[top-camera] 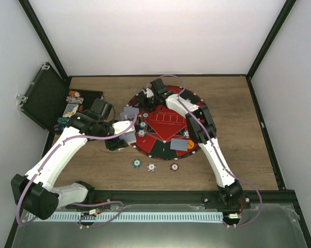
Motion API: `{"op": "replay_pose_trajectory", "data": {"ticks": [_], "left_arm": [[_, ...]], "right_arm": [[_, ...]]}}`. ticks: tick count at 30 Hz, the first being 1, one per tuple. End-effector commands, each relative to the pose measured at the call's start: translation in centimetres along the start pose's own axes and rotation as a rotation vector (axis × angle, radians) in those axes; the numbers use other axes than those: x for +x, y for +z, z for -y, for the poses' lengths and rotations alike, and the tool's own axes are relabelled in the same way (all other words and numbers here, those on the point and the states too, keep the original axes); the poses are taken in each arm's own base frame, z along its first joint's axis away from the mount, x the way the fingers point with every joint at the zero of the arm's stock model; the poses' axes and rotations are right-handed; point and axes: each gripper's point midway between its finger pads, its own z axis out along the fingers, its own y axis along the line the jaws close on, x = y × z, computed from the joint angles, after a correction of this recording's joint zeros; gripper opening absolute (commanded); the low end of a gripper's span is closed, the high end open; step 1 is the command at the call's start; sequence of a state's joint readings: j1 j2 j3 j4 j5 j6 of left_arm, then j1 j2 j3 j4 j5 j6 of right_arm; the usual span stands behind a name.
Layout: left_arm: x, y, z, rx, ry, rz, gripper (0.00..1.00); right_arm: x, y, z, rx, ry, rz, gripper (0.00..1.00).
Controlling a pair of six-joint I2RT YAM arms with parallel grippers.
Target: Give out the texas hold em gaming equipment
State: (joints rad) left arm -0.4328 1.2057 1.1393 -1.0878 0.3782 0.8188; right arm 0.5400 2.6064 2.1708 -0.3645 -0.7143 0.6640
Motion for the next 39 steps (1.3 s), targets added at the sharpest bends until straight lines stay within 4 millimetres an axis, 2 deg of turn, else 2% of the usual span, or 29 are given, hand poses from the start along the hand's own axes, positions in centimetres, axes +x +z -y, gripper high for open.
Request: {"op": "replay_pose_trajectory", "data": {"ticks": [1,4,5,8,13,14,18,21,23,26,30,33,39], "left_arm": [[-1.1,-0.9,0.1,-0.002,0.025,0.034,0.12],[-1.0,-0.8,0.1,-0.004,0.027,0.028,0.12],[-0.9,-0.8,0.1,-0.004,0.026,0.025,0.12],[-1.0,-0.8,0.1,-0.004,0.027,0.031,0.12],[-1.2,-0.8,0.0,-0.004,0.024,0.040,0.12],[-1.2,-0.7,0.0,-0.004,0.025,0.040,0.11],[-1.3,-0.6,-0.3,-0.012,0.030,0.041,0.11],[-1.4,-0.6,-0.4,-0.016,0.032,0.045,0.11],[-1.4,-0.5,-0.5,-0.019,0.034,0.044,0.11],[-1.4,-0.4,-0.6,-0.020,0.031,0.041,0.11],[-1.7,-0.4,-0.6,-0.011,0.029,0.052,0.11],[-1.9,-0.6,-0.6,-0.012,0.029,0.061,0.11],[-2.0,-0.6,-0.5,-0.010,0.026,0.064,0.11]], "right_arm": [[-2.1,-3.5,-4.0,0.061,-0.128,0.075,0.57],[-2.5,-4.6,-4.7,0.086,-0.166,0.098,0.60],[-3.0,-5.9,-6.1,0.082,-0.188,0.123,0.60],[-3.6,-7.5,-7.8,0.078,-0.220,0.154,0.63],[-2.9,-10.4,-10.9,0.045,-0.247,0.170,0.67],[-2.1,-10.8,-10.9,0.039,-0.243,0.164,0.68],[1.2,-13.9,-13.1,-0.040,-0.245,0.172,0.73],[4.4,-15.9,-14.5,-0.127,-0.235,0.166,0.76],[7.3,-17.1,-14.6,-0.172,-0.215,0.147,0.77],[10.7,-18.3,-15.1,-0.225,-0.202,0.124,0.77],[14.9,-18.2,-15.8,-0.270,-0.193,0.069,0.78],[16.9,-17.7,-17.0,-0.308,-0.198,0.038,0.78],[18.5,-16.1,-18.7,-0.358,-0.203,-0.010,0.78]]}}
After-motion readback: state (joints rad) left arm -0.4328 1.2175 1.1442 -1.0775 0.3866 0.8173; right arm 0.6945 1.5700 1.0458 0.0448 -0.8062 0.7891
